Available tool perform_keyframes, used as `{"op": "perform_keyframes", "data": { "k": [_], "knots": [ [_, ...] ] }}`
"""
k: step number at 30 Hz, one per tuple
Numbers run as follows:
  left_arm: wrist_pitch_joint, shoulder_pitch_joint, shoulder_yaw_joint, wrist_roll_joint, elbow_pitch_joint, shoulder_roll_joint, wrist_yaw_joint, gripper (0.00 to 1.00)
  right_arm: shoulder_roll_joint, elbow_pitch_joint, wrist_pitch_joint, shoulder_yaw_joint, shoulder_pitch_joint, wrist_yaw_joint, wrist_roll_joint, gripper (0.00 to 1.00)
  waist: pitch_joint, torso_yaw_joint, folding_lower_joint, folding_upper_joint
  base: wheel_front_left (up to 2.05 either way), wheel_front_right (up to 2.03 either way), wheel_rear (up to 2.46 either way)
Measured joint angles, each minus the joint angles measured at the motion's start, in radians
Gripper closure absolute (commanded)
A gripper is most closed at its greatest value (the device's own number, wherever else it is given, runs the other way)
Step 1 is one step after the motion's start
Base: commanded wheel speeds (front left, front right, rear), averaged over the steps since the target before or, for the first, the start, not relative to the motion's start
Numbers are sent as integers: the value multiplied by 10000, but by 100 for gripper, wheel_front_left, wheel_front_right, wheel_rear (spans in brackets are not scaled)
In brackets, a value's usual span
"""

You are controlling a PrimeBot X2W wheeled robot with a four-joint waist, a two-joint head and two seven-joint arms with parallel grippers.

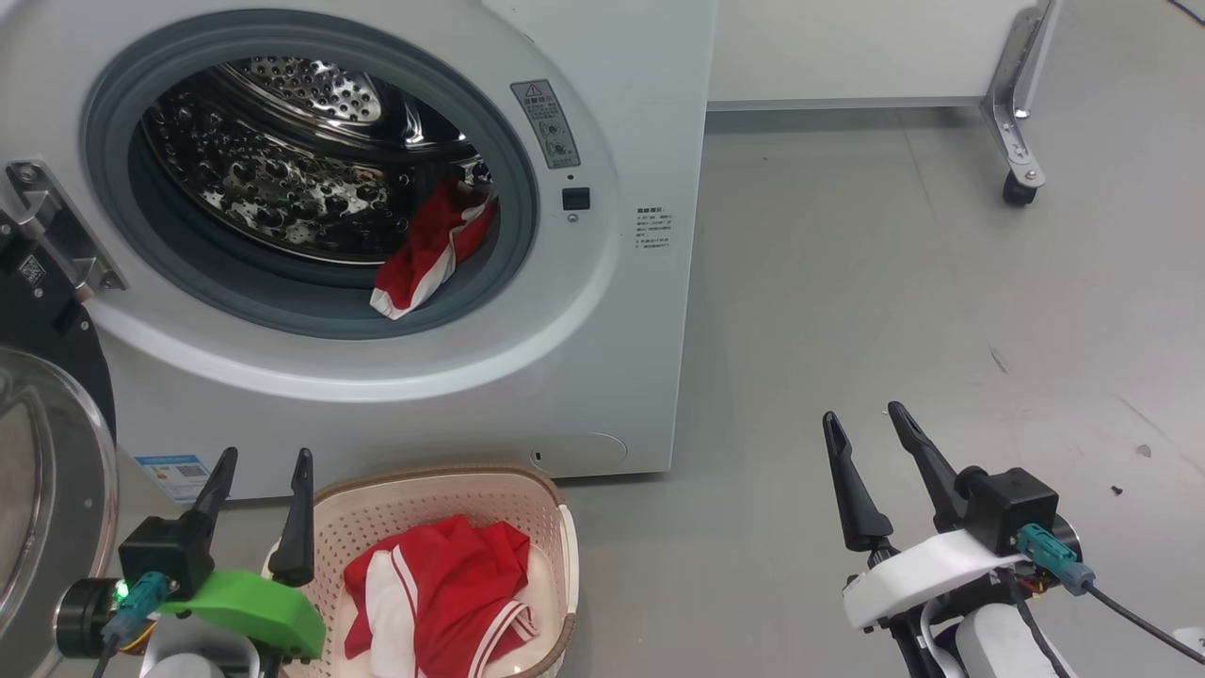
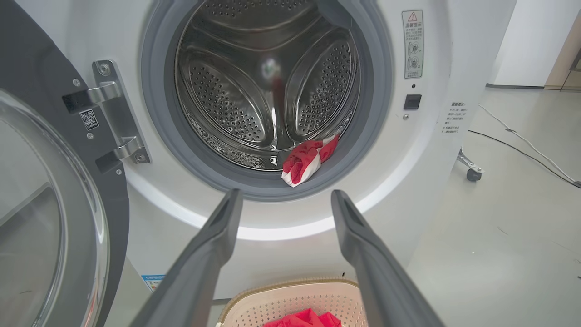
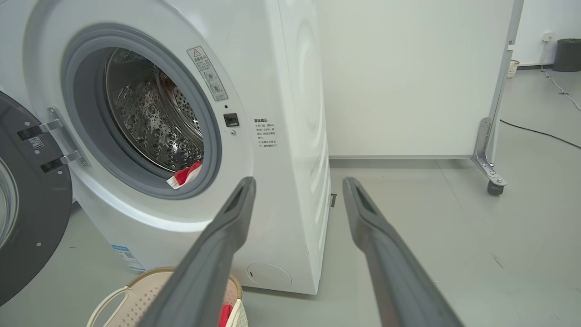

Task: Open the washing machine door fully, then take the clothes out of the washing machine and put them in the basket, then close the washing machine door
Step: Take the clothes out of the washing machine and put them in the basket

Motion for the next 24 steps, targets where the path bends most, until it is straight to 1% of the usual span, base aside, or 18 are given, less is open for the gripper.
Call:
{"op": "perform_keyframes", "data": {
  "k": [12,24],
  "knots": [
    [2,599,67,0,-681,-40,0,0,2,-86,0,56,23,10,0,0,-67,-118,0,0,0,0,0],
    [2,894,65,2,-1058,-71,0,0,2,-127,0,69,32,12,0,0,-28,-176,0,0,0,0,0]
  ]
}}
